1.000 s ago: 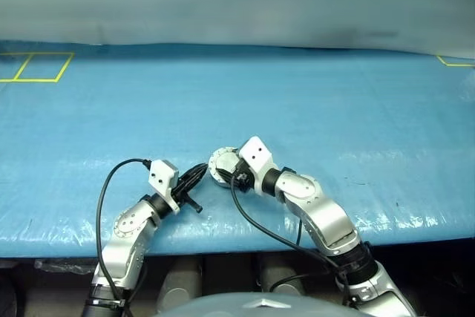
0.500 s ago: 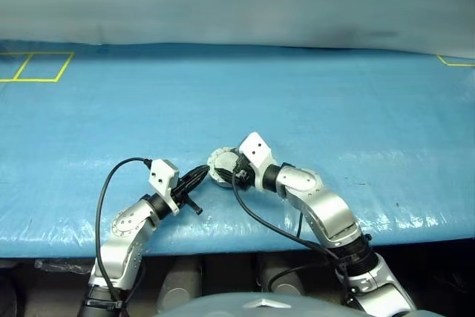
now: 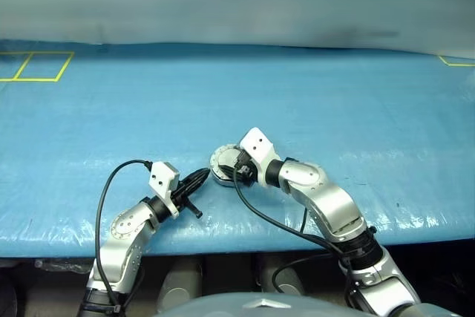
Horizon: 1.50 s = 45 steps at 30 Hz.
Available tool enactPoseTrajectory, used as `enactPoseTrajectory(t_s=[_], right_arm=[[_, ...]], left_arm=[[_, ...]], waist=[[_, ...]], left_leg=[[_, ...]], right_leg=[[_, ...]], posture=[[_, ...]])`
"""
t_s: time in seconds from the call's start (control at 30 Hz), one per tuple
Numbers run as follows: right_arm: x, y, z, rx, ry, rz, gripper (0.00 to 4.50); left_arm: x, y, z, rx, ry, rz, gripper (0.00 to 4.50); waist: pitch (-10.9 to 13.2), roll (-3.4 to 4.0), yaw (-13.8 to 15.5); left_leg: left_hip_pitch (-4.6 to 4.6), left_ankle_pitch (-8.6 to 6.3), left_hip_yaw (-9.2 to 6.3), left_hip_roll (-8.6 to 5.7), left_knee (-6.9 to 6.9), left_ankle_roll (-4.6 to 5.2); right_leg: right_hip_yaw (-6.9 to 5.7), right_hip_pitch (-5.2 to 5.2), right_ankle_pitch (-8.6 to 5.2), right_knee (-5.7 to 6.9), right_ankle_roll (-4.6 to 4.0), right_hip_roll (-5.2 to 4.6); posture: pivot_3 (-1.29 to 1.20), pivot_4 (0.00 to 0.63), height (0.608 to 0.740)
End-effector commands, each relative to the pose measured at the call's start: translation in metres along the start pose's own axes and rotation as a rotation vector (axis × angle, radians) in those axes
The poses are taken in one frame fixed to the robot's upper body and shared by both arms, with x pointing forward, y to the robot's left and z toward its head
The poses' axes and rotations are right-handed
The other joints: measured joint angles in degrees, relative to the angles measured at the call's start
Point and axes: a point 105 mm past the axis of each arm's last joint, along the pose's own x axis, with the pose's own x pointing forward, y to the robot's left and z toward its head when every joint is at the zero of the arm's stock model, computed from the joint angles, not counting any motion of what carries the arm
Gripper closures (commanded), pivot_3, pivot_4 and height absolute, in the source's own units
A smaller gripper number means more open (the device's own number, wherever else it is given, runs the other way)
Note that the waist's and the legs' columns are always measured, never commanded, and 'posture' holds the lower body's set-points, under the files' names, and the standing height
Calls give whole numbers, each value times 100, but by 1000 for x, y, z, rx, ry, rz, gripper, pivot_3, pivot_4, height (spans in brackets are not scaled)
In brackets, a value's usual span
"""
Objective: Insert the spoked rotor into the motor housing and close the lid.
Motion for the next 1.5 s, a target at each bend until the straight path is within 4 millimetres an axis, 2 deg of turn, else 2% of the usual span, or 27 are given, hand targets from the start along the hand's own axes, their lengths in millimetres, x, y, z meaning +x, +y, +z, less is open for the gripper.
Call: enactPoseTrajectory(t_s=[0.03,0.17,0.3,0.53,0.97,1.23,1.5], right_arm=[[-1,4,5,-27,-52,9,1460],[3,4,-6,25,-37,-24,1460],[7,7,-5,61,-52,-41,1460],[6,7,-11,47,-43,-22,1460],[2,1,-3,-5,-20,26,1460],[6,1,-19,43,-21,38,1460],[3,3,-16,4,-79,65,1460]], left_arm=[[0,-5,14,22,-45,-23,4500],[-1,-5,14,25,-43,-22,4500],[-2,-5,14,26,-41,-20,4500],[-2,-6,15,27,-42,-28,4500],[-2,-6,17,8,-53,-23,4500],[-3,-5,18,13,-56,-19,4500],[-4,-6,19,19,-58,-20,4500]], waist=[[0,0,0],[0,0,-4],[0,0,-4],[0,0,-10],[0,0,3],[0,0,-7],[0,-1,-4]], left_leg=[[0,0,0,0,0,0],[1,0,0,0,-3,0],[6,0,1,1,-1,-1],[7,-1,1,2,0,-1],[4,-1,0,0,-1,-1],[7,-1,1,1,-1,-1],[8,-1,2,1,-1,-1]], right_leg=[[0,0,0,-1,0,0],[0,1,0,-2,0,0],[1,4,0,0,0,0],[1,4,0,1,-1,0],[0,3,-1,-1,-1,-1],[0,5,-1,-1,-1,0],[0,6,-1,0,-1,0]], posture=[[0,150,740],[0,150,740],[0,150,740],[0,150,740],[0,150,740],[0,150,740],[0,150,740]])
